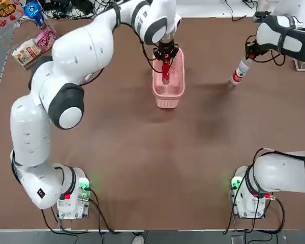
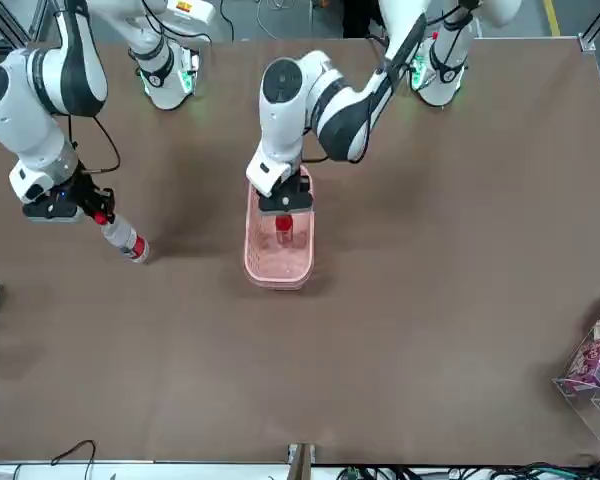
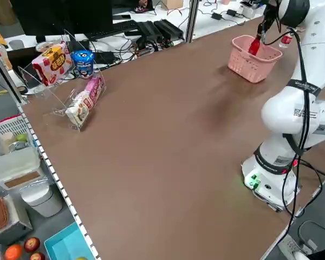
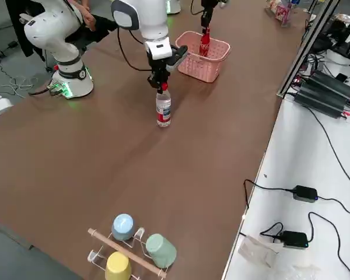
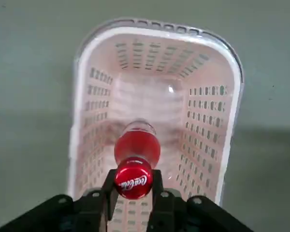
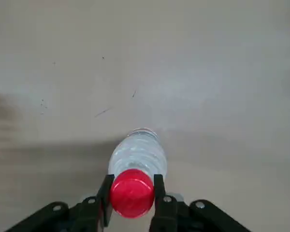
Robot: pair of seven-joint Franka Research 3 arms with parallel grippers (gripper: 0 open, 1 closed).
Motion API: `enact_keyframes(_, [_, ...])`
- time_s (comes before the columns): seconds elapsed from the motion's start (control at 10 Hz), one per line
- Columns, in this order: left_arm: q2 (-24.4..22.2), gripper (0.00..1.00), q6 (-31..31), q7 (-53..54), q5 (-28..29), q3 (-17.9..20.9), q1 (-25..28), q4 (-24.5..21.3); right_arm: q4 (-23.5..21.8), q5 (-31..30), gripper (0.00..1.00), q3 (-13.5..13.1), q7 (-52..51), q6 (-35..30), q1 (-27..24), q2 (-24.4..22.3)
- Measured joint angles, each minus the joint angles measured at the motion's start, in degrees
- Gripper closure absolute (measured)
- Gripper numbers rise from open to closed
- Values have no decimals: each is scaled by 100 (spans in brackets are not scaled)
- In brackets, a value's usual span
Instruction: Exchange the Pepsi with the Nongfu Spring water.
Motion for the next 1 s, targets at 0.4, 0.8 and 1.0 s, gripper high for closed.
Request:
enact_keyframes(0.4, [-1018, 69, -523, -21, -182, 4, 368, 39, 302, 2, 63, 18, 16, -501, 275, -8])
enact_keyframes(0.8, [-1514, 69, -1574, 372, -184, 11, 1020, -46, 1177, 29, 63, 44, 606, -1582, 1142, -83])
enact_keyframes(1.0, [-1640, 69, -1719, 1012, -177, 11, 1567, -409, 1430, 47, 63, 60, 1171, -1843, 1701, -95])
